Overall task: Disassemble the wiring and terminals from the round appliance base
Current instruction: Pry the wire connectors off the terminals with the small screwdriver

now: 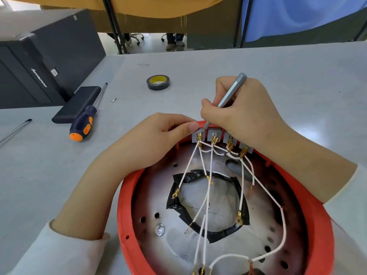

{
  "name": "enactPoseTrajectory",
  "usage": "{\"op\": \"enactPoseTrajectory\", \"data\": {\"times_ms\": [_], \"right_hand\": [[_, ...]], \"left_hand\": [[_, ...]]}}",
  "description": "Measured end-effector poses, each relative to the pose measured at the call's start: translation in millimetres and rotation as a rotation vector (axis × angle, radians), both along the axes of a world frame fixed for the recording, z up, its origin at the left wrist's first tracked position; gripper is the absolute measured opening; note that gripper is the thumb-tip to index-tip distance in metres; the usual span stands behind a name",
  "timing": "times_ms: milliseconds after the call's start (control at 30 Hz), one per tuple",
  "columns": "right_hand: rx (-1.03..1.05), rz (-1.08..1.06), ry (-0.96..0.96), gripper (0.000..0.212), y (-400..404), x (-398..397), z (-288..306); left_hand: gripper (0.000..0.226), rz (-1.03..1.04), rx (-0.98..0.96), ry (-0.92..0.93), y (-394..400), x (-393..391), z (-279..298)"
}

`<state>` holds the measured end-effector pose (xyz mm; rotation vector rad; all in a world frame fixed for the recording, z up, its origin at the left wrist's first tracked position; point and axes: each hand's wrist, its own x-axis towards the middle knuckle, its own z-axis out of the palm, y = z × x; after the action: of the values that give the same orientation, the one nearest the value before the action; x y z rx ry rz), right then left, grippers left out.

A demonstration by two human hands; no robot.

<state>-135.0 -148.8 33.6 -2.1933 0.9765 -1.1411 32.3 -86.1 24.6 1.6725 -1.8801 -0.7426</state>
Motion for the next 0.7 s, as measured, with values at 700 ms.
{"op": "enactPoseTrajectory", "data": {"times_ms": [700], "right_hand": [[-0.118,-0.013,-0.008,0.04,4.0,-0.7,-2.1]], "left_hand": [[0.031,-0.005,-0.004,-0.009,0.7,0.1,0.6]]}}
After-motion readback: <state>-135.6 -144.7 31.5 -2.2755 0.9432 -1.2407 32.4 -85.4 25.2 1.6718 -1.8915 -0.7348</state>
